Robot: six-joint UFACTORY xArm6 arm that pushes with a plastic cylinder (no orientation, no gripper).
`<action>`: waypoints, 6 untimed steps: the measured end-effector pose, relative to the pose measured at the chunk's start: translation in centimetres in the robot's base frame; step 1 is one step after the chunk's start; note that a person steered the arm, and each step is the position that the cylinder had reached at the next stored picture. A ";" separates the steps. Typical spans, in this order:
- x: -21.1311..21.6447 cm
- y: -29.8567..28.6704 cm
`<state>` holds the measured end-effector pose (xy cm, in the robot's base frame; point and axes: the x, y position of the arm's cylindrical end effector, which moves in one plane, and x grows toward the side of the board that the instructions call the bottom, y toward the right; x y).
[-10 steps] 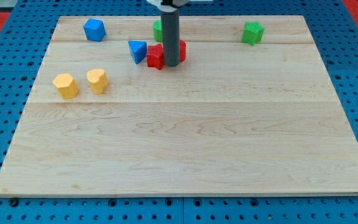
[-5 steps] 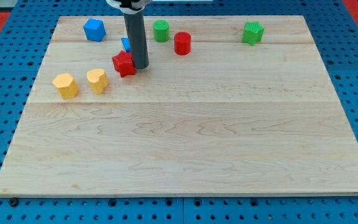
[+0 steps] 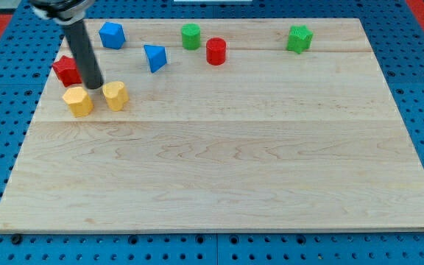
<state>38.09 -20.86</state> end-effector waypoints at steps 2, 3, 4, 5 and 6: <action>1.7 0.2; 1.4 1.9; -0.9 9.4; -1.8 14.1; -7.8 15.7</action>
